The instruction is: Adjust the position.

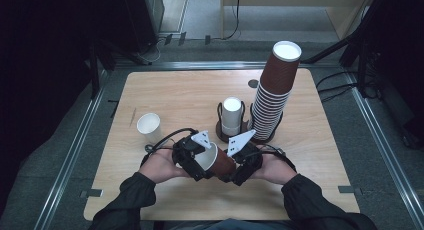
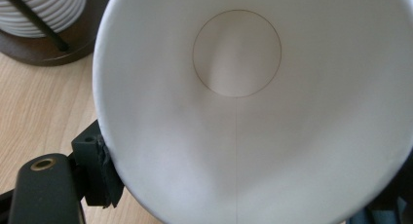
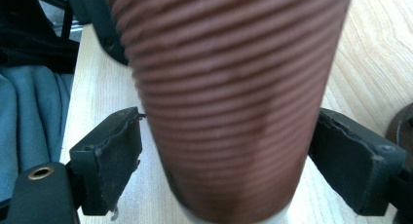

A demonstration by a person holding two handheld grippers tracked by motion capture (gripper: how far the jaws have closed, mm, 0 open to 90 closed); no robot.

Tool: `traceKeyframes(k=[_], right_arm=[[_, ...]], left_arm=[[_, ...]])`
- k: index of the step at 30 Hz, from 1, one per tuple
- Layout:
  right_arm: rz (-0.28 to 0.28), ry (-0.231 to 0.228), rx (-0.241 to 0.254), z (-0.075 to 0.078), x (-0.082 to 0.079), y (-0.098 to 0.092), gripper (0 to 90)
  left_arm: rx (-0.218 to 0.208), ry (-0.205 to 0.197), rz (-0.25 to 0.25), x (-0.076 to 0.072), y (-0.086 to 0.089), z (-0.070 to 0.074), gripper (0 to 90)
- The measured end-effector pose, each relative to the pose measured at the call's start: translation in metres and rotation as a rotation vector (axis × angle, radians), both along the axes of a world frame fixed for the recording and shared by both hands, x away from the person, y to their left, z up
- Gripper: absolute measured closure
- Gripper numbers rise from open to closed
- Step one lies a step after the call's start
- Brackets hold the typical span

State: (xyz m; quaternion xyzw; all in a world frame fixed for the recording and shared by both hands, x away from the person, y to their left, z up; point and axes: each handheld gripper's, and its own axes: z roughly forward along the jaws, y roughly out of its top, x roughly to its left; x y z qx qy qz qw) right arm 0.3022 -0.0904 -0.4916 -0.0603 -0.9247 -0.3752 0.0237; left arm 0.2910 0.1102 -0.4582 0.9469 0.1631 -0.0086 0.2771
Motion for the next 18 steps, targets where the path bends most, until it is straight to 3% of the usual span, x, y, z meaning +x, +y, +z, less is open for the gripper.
traceKeyframes(k=[9, 11, 18], right_arm=[[0.031, -0.025, -0.017, -0.0011, -0.0041, 0.0044, 20.9], [0.04, -0.025, -0.01, -0.0002, -0.0038, 0.004, 20.9], [0.028, -0.048, 0.0, 0.0034, -0.0009, -0.0014, 20.6]], left_arm=[[0.023, 0.003, -0.01, -0.0028, -0.0066, -0.0025, 10.9], [0.028, 0.019, -0.007, -0.0022, -0.0058, -0.0028, 9.6], [-0.025, -0.027, -0.015, -0.0035, 0.0025, -0.0022, 4.7]])
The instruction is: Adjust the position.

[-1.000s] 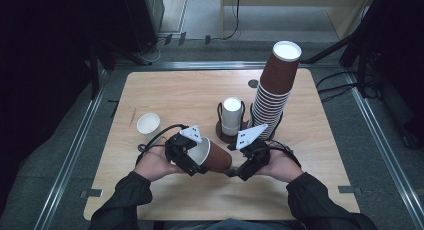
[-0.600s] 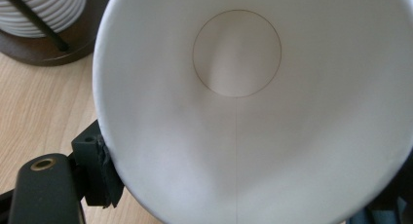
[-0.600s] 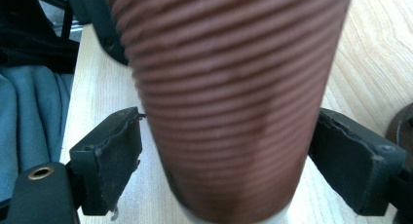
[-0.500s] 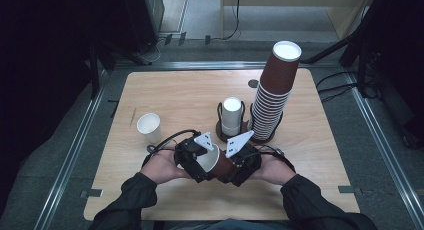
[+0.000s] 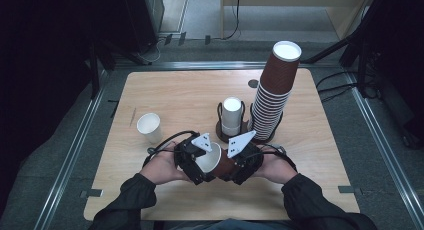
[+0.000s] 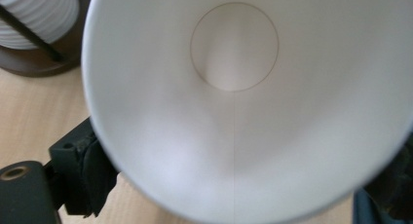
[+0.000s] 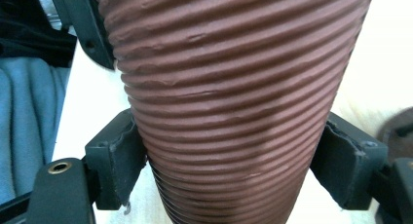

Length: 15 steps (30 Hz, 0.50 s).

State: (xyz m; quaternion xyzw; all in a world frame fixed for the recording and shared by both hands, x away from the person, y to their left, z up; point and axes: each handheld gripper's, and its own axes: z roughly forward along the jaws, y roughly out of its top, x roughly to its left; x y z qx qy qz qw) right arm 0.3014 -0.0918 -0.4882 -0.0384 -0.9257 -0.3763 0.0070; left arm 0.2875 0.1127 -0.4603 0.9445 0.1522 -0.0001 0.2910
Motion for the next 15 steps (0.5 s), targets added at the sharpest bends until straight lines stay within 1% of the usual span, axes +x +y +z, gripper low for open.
traceKeyframes(k=[2, 3, 5, 6, 7, 8, 9, 11, 12, 13, 14, 15], right_arm=[[-0.009, 0.0, 0.004, 0.001, 0.001, -0.003, 20.6], [-0.016, 0.003, 0.006, 0.002, 0.002, -0.004, 20.6], [-0.021, -0.002, 0.012, 0.003, 0.003, -0.006, 20.5], [-0.025, -0.005, 0.015, 0.004, 0.003, -0.008, 20.5], [-0.03, -0.005, 0.017, 0.005, 0.004, -0.009, 20.4], [-0.043, -0.008, 0.021, 0.006, 0.004, -0.011, 20.4], [-0.048, -0.006, 0.026, 0.007, 0.005, -0.012, 20.4], [-0.06, -0.016, 0.038, 0.009, 0.007, -0.015, 20.4], [-0.066, -0.011, 0.041, 0.01, 0.008, -0.018, 20.4], [-0.075, -0.013, 0.046, 0.011, 0.008, -0.019, 20.4], [-0.084, -0.018, 0.051, 0.012, 0.009, -0.021, 20.4], [-0.088, -0.018, 0.055, 0.013, 0.01, -0.023, 20.4]], left_arm=[[-0.011, -0.004, 0.014, 0.0, 0.003, 0.001, 4.6], [-0.021, 0.0, 0.018, 0.001, 0.005, 0.001, 4.6], [-0.04, -0.008, 0.034, 0.002, 0.009, 0.003, 4.6], [-0.045, -0.004, 0.036, 0.003, 0.011, 0.003, 4.6], [-0.062, -0.001, 0.045, 0.004, 0.013, 0.004, 4.6], [-0.069, -0.004, 0.05, 0.004, 0.014, 0.004, 4.6], [-0.08, 0.005, 0.056, 0.004, 0.016, 0.004, 4.7], [-0.087, -0.006, 0.065, 0.005, 0.019, 0.004, 4.6], [-0.091, 0.004, 0.065, 0.005, 0.02, 0.004, 4.7], [-0.098, 0.002, 0.071, 0.005, 0.021, 0.004, 4.7], [-0.105, 0.014, 0.074, 0.005, 0.021, 0.004, 4.8], [-0.103, 0.014, 0.077, 0.006, 0.022, 0.004, 4.8]])
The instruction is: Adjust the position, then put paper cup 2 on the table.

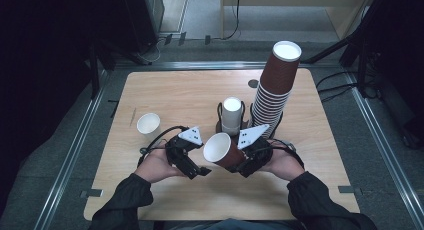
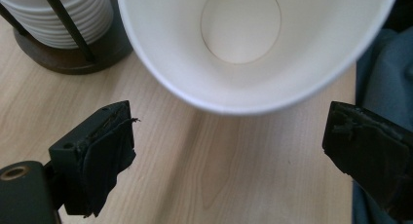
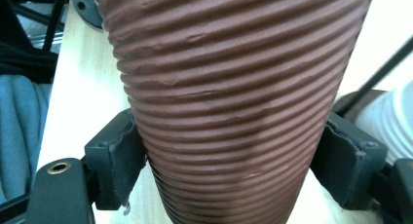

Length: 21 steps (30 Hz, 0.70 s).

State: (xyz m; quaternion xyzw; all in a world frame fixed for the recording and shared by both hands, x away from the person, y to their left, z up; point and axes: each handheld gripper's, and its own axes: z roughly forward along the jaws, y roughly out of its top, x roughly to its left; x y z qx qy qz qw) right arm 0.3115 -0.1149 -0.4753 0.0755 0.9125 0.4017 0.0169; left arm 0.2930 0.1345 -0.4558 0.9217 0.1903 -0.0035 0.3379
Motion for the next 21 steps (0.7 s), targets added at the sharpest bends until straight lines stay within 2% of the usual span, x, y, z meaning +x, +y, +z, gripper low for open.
traceKeyframes(k=[7, 11, 13, 18, 21], right_arm=[[-0.041, -0.01, 0.031, 0.006, 0.005, -0.014, 20.4], [-0.056, 0.003, 0.052, 0.007, 0.005, -0.018, 20.4], [-0.06, 0.014, 0.08, 0.006, 0.006, -0.018, 20.4], [-0.056, 0.022, 0.112, 0.007, 0.006, -0.015, 20.4], [-0.047, 0.029, 0.116, 0.005, 0.004, -0.012, 20.4]], left_arm=[[-0.034, -0.005, 0.027, 0.002, 0.005, -0.001, 4.7], [-0.096, 0.021, 0.057, 0.005, 0.008, 0.0, 4.7], [-0.131, 0.028, 0.063, 0.006, 0.008, 0.001, 4.6], [-0.188, 0.022, 0.072, 0.007, 0.004, 0.004, 3.4], [-0.215, 0.017, 0.072, 0.007, 0.002, 0.006, 3.3]])
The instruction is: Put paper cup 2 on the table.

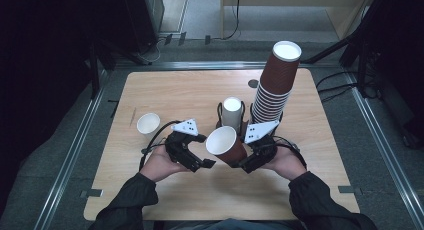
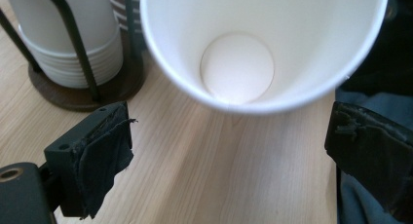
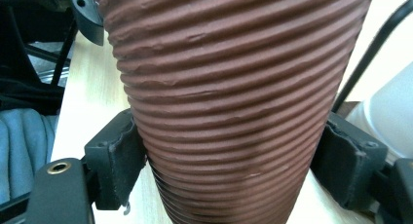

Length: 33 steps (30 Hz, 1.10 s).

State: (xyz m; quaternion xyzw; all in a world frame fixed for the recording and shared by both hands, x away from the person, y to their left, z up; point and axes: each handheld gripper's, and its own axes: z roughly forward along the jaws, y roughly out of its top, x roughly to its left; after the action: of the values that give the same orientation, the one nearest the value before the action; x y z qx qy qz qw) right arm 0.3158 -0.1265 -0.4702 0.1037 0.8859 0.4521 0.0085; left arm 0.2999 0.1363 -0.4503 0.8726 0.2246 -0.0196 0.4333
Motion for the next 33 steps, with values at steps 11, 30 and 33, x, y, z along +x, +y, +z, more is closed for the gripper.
traceKeyframes(k=[11, 30, 33], right_arm=[[0.049, 0.033, 0.022, -0.007, -0.006, 0.019, 20.4], [0.054, 0.105, 0.03, -0.011, -0.005, 0.025, 20.4], [0.049, 0.122, 0.025, -0.011, -0.004, 0.025, 16.8]], left_arm=[[-0.079, -0.007, -0.013, -0.002, -0.012, 0.002, 3.2], [-0.063, -0.012, -0.014, -0.003, -0.011, 0.003, 14.8], [-0.054, -0.02, -0.01, -0.004, -0.011, 0.004, 15.0]])
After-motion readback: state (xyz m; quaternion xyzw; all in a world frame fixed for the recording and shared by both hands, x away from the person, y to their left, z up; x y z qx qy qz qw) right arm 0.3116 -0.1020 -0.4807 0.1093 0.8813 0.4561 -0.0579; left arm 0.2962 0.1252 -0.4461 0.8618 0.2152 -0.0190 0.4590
